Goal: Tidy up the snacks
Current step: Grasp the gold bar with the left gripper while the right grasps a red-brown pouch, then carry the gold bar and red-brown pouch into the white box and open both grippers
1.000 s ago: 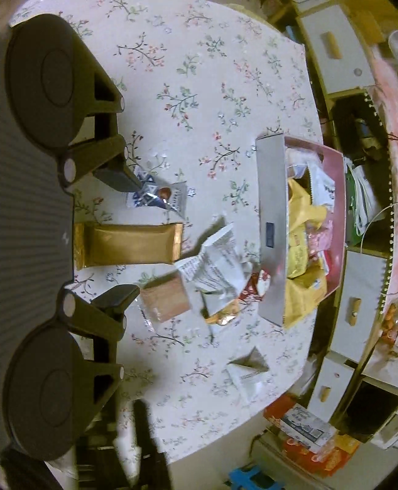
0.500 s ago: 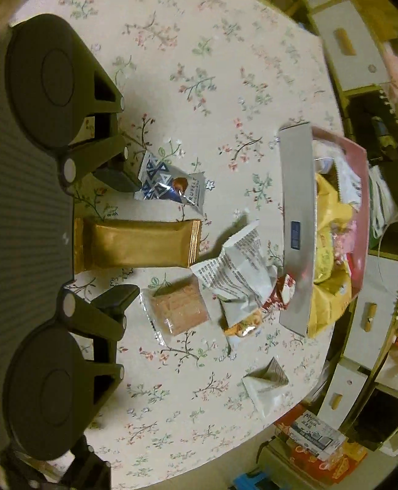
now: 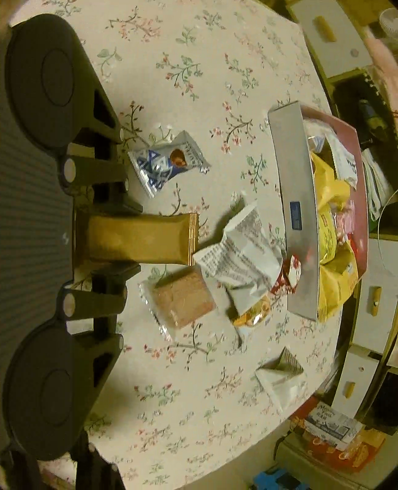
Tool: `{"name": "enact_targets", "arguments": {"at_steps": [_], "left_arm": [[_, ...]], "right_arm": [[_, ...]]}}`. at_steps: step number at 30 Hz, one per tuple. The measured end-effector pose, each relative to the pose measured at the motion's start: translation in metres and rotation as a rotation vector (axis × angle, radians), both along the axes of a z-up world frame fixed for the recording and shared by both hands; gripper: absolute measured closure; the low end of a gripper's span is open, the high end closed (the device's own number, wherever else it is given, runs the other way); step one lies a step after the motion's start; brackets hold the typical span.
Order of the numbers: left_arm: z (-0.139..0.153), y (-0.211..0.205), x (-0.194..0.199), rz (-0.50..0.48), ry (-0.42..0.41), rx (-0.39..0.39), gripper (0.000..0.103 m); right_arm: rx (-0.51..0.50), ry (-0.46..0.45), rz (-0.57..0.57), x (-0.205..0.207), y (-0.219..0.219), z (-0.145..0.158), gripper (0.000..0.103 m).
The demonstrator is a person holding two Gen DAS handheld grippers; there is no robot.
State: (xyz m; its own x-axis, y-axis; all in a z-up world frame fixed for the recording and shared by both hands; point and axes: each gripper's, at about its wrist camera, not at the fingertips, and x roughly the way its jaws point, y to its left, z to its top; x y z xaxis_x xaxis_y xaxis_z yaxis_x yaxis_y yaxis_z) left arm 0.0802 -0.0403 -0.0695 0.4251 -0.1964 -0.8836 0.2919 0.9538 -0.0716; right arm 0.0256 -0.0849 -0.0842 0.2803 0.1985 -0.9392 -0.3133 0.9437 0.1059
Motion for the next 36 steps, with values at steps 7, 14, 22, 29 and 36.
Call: {"name": "enact_targets", "arguments": {"at_steps": [7,14,22,29,36], "left_arm": [[0.008,0.004,-0.003,0.001,0.001,-0.039,0.065],[0.013,0.004,-0.006,-0.007,-0.006,-0.052,0.065],[0.019,0.007,-0.007,-0.005,-0.011,-0.081,0.065],[0.020,0.008,-0.009,0.000,-0.005,-0.093,0.065],[0.027,0.013,-0.010,0.015,-0.009,-0.130,0.065]], "right_arm": [[0.019,-0.031,-0.021,0.007,-0.006,0.007,0.083],[0.037,-0.066,-0.064,0.016,-0.019,0.013,0.090],[0.079,-0.082,0.050,0.004,-0.018,0.023,0.037],[-0.094,-0.031,0.195,-0.001,-0.003,0.001,0.065],[-0.060,-0.061,0.141,0.005,-0.006,0.006,0.078]]}}
